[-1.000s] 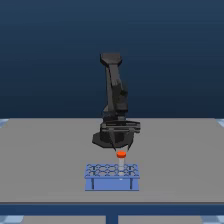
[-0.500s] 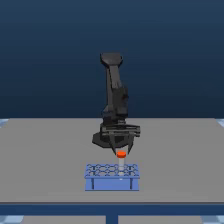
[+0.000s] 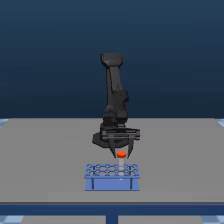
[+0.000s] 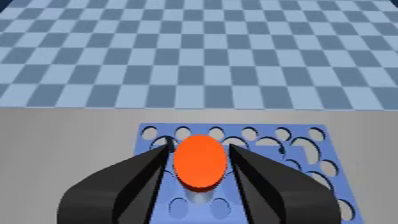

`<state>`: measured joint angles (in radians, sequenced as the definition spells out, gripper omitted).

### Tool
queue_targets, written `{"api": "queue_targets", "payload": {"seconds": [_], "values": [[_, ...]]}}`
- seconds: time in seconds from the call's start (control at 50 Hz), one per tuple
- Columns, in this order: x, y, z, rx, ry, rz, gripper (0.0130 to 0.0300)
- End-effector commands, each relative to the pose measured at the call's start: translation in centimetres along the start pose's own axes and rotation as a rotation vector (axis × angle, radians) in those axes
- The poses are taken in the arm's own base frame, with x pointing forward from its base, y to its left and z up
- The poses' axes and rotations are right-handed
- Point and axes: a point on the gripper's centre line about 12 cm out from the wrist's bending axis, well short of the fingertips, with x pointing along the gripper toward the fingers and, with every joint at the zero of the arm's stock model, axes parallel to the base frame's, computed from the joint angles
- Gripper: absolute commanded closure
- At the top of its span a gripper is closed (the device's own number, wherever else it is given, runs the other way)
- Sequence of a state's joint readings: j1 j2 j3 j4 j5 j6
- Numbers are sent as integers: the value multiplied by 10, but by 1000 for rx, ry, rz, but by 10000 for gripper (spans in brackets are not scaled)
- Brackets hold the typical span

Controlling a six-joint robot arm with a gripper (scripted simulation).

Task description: Pick up the centrifuge tube on the rack

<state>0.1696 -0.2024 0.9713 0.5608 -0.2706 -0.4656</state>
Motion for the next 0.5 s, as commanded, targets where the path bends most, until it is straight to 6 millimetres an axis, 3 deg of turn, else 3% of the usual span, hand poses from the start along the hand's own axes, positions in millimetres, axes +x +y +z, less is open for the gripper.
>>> {"api": "queue_targets", "payload": {"seconds": [0.02,0.28,0.3,0.5], "values": [[1,0,0,8,-8,-4,130],[1,0,0,8,-8,-4,130],[1,0,0,8,-8,-4,300],[1,0,0,8,-8,-4,300]]}}
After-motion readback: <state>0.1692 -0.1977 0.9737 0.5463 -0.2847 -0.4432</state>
